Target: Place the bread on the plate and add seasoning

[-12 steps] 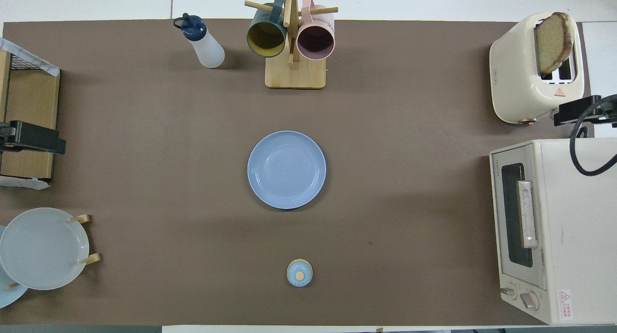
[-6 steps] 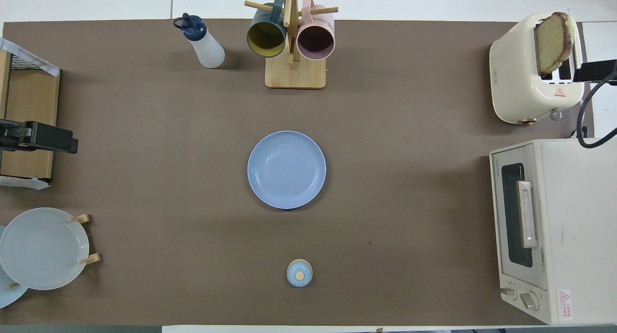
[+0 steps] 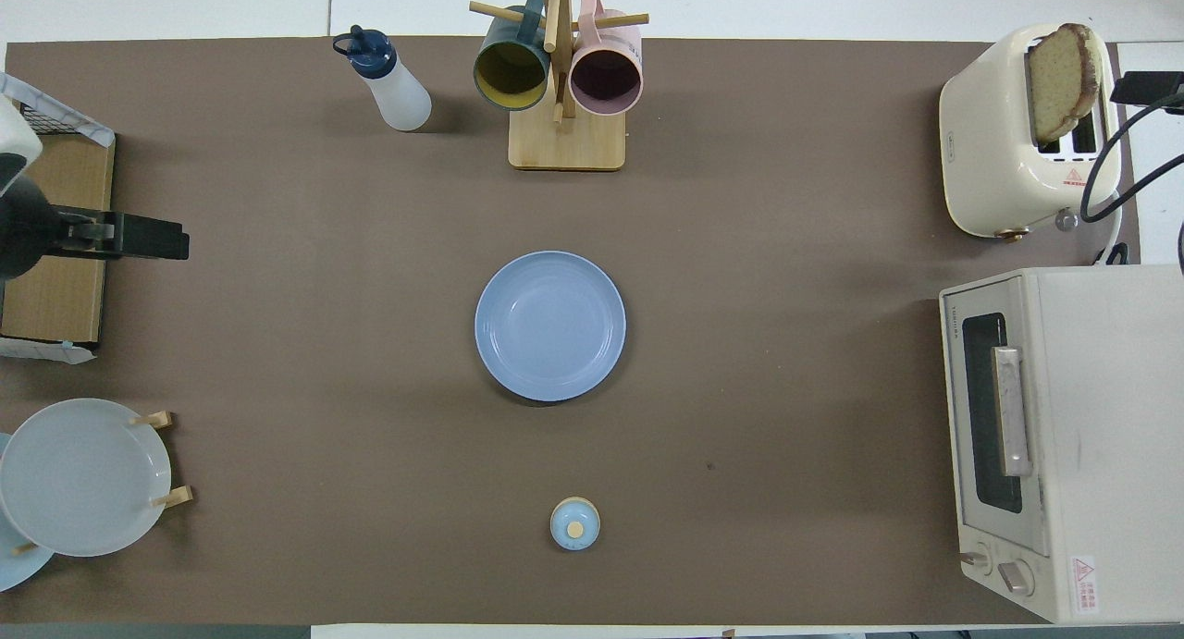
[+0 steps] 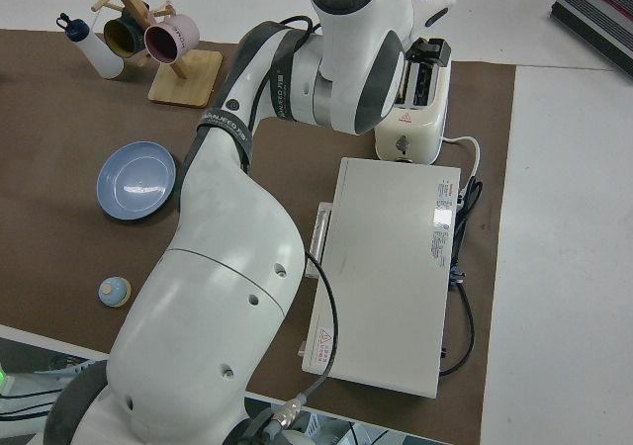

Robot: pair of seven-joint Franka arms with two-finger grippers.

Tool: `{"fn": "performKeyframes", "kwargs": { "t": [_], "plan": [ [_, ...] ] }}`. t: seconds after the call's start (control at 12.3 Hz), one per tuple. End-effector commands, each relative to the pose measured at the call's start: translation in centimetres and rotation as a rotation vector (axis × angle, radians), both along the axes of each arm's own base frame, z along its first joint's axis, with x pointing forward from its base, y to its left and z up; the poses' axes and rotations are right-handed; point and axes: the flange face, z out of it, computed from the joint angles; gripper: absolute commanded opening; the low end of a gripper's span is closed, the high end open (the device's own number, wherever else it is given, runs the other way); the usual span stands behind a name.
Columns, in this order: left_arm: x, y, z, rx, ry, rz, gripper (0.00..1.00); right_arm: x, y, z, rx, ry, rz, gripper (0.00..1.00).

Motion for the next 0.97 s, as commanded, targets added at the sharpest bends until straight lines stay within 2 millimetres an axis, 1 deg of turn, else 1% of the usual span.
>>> {"fn": "performKeyframes", "kwargs": {
  "t": [0.0, 0.08, 0.16, 0.24, 0.32, 0.4, 0.49, 0.57, 0.65, 0.73, 0.81, 0.89],
  "plan": [
    [-0.2, -1.5, -2.6, -0.019, -0.051, -0.02, 1.0, 0.9, -0.6, -2.0, -0.011, -0.037, 0.026, 1.0],
    [0.0, -2.1, -4.5, -0.017, -0.076, -0.028, 1.0, 1.7, -0.6, -2.8, -0.01, -0.056, 0.024, 1.0],
    [0.4, -2.4, -6.2, -0.027, -0.125, -0.016, 1.0, 2.1, -0.3, -3.1, -0.003, -0.067, 0.018, 0.9],
    [0.7, -2.7, -7.8, -0.041, -0.176, -0.005, 1.0, 2.2, -0.1, -3.1, 0.005, -0.073, 0.004, 0.85],
    [0.9, -3.6, -9.7, -0.047, -0.211, -0.019, 1.0, 2.4, 0.2, -3.0, 0.014, -0.08, -0.008, 0.85],
    [1.1, -4.0, -11.6, -0.052, -0.232, -0.024, 1.0, 2.9, 0.0, -3.5, 0.02, -0.078, -0.017, 0.84],
    [1.5, -4.9, -13.3, -0.057, -0.249, -0.036, 1.0, 3.6, 0.1, -3.8, 0.041, -0.084, -0.022, 0.84],
    [2.2, -6.7, -15.8, -0.068, -0.267, -0.054, 1.0, 3.8, 0.1, -4.1, 0.079, -0.091, -0.037, 0.84],
    [3.3, -7.7, -18.2, -0.081, -0.3, -0.041, 1.0, 4.2, 0.5, -4.7, 0.095, -0.104, -0.039, 0.84],
    [4.1, -8.9, -20.7, -0.081, -0.328, -0.051, 1.0, 4.5, 1.3, -5.5, 0.094, -0.106, -0.028, 0.81],
    [4.8, -9.4, -22.6, -0.092, -0.353, -0.046, 1.0, 4.5, 1.7, -5.8, 0.093, -0.098, -0.02, 0.79],
    [5.3, -9.6, -23.8, -0.101, -0.378, -0.045, 1.0, 4.2, 1.6, -6.1, 0.086, -0.088, -0.01, 0.78]
  ]
}}
